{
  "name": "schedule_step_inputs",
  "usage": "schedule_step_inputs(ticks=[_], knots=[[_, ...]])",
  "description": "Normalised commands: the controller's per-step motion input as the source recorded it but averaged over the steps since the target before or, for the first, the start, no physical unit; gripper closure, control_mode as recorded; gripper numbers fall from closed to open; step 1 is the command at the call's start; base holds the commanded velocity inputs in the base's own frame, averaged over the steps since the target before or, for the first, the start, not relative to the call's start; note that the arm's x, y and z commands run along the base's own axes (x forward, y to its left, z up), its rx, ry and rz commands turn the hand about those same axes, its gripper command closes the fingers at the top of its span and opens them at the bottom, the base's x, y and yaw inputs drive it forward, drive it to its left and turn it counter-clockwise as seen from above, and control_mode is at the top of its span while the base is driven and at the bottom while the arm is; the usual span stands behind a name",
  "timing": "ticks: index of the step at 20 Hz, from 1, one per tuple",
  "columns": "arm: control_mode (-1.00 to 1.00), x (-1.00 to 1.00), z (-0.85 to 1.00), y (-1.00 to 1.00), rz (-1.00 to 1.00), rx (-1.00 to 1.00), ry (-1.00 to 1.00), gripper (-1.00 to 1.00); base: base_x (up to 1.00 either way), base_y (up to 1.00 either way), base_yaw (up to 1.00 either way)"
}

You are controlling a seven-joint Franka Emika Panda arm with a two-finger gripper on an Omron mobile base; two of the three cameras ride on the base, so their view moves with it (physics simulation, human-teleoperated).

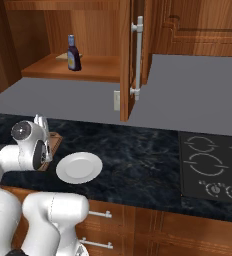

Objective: Pick the steak from the plate and place it on the cutting board. Then pick the condiment bottle from the cabinet and place it next to the cutting board.

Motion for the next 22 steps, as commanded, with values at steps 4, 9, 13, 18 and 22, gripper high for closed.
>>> schedule_step_inputs(ticks=[4,9,13,18,22], knots=[[-1.0,-0.07,0.23,-0.1,-0.08,0.11,0.0,-1.0,0.0,0.0,0.0],[-1.0,-0.08,0.16,-0.11,-0.09,0.13,-0.02,-1.0,0.0,0.0,0.0],[-1.0,-0.08,0.09,-0.14,-0.1,0.14,-0.04,-1.0,0.0,0.0,0.0],[-1.0,-0.06,0.11,-0.16,-0.12,0.17,-0.06,-1.0,0.0,0.0,0.0],[-1.0,-0.03,0.18,-0.17,-0.14,0.2,-0.04,-1.0,0.0,0.0,0.0]])
